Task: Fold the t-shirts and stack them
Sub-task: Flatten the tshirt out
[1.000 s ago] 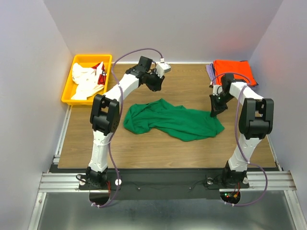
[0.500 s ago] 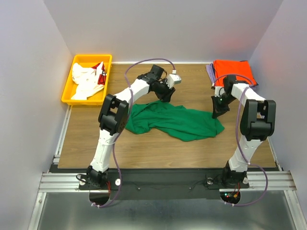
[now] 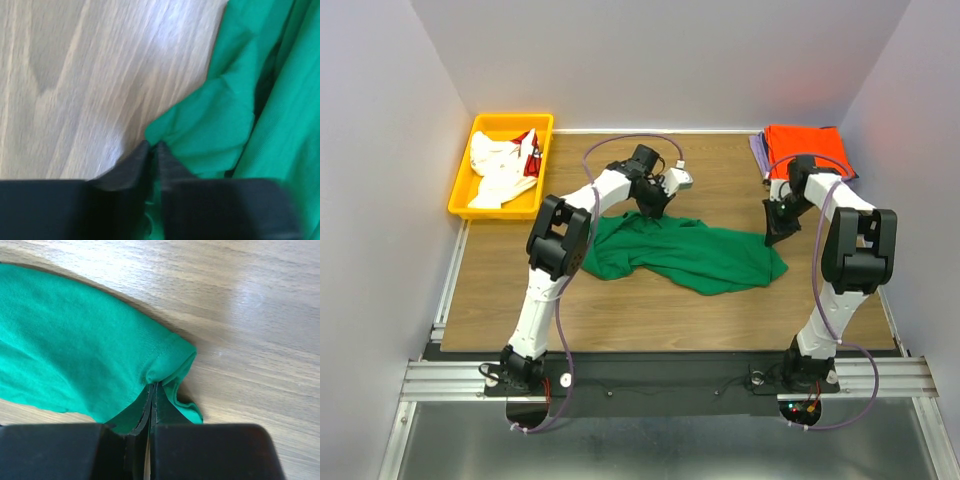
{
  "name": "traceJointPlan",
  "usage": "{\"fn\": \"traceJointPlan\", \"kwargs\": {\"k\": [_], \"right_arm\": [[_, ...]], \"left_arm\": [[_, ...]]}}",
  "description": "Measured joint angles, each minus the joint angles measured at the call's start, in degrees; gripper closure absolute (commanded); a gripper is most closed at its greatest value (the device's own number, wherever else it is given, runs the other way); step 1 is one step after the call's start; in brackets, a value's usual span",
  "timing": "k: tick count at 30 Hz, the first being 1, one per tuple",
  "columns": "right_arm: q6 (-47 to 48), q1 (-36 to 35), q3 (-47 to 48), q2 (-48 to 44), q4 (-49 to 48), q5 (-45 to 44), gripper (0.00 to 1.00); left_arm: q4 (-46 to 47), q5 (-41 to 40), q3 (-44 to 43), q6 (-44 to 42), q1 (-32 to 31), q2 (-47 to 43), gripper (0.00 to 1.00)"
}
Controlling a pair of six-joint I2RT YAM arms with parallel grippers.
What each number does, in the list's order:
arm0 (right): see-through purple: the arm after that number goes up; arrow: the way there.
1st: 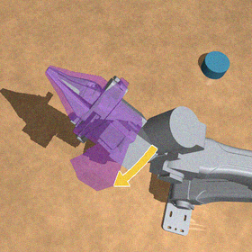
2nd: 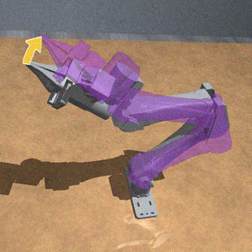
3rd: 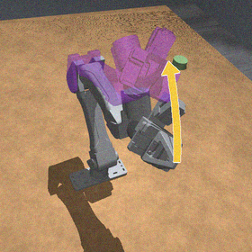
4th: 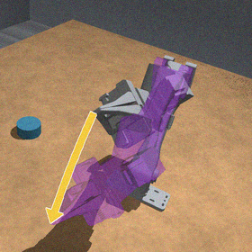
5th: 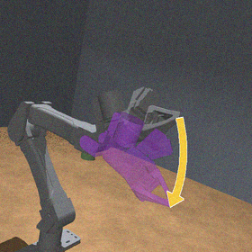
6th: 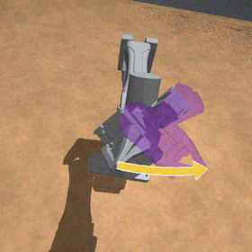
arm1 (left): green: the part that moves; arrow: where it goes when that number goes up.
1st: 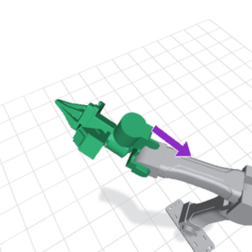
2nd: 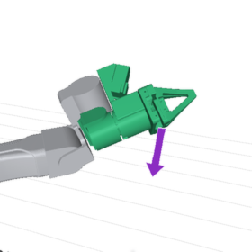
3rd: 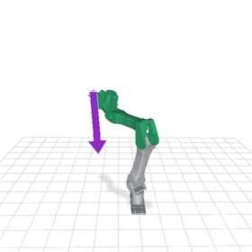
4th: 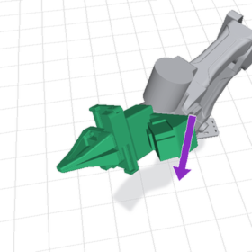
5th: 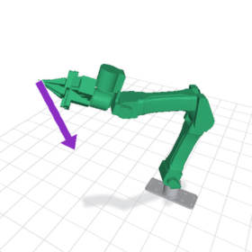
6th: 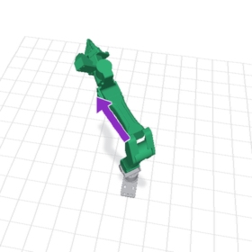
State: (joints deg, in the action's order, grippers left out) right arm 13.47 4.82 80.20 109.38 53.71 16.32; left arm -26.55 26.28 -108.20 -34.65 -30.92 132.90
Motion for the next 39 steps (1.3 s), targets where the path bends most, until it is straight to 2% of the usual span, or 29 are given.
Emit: {"fn": "traceJointPlan", "kwargs": {"k": [1,6,10,13,15,18,21,23,26,27,29,30,31,32,35,36,37,39], "right_arm": [[0.07,0.07,0.15,0.0,0.04,-0.02,0.99],[0.22,0.17,3.87,0.02,0.63,0.15,1.0],[0.22,0.17,11.32,0.63,1.75,1.42,1.0],[0.13,0.15,19.82,1.95,2.49,2.16,0.99],[0.22,0.15,25.57,2.86,2.67,2.38,0.99],[0.55,0.15,35.76,4.79,4.2,2.16,1.0],[2.14,0.22,40.83,3.91,3.72,2.29,0.99],[3.54,0.28,39.43,1.38,3.39,2.82,1.0],[8.09,0.37,29.51,-7.69,3.87,4.7,1.0],[9.18,0.37,25.97,-10.32,3.65,5.29,0.97],[14.03,0.33,15.67,-17.35,3.98,6.34,0.86],[16.55,-0.11,10.69,-20.33,4.63,6.62,0.69],[19.04,-0.57,4.96,-23.02,6.21,6.51,0.58],[21.42,-1.05,0.76,-24.59,8.15,6.27,0.41],[26.32,-2.62,-9.35,-25.24,12.35,4.2,0.18],[27.3,-2.71,-10.8,-25.11,13.03,3.54,0.13],[28.35,-2.67,-11.8,-25.11,14.49,2.62,0.11],[29.05,-2.64,-10.84,-25.11,15.61,1.81,0.11]], "left_arm": [[-0.28,0.28,0.0,-0.46,0.42,0.0,1.0],[-4.24,1.11,-2.32,-0.87,3.3,0.07,1.0],[-8.0,1.55,-12.81,0.85,7.34,0.52,1.0],[-6.75,1.49,-20.68,2.71,10.19,0.07,1.0],[-5.09,1.51,-22.6,3.93,11.74,-1.36,1.0],[-3.61,1.2,-22.8,5.27,14.01,-5.44,1.0],[-2.32,1.36,-22.14,5.92,16.06,-10.47,1.0],[-1.75,1.66,-19.15,5.25,17.22,-15.63,1.0],[-1.38,2.36,-10.84,2.91,18.25,-25.31,1.0],[-2.19,2.95,-6.62,1.81,18.38,-30.97,1.0],[-0.72,4.9,2.67,-0.48,18.18,-39.06,1.0],[-1.97,6.43,8.68,-2.29,17.75,-43.85,1.0],[-2.1,7.43,13.84,-3.8,17.22,-47.08,1.0],[-3.04,8.22,18.23,-5.11,16.57,-50.01,1.0],[-6.54,10.14,34.03,-10.71,14.21,-55.58,1.0],[-8.52,10.25,39.67,-12.81,13.51,-56.04,0.97],[-9.44,10.1,43.36,-13.73,13.22,-56.04,0.9],[-12.59,8.46,52.13,-16.76,13.42,-55.84,0.82]]}}
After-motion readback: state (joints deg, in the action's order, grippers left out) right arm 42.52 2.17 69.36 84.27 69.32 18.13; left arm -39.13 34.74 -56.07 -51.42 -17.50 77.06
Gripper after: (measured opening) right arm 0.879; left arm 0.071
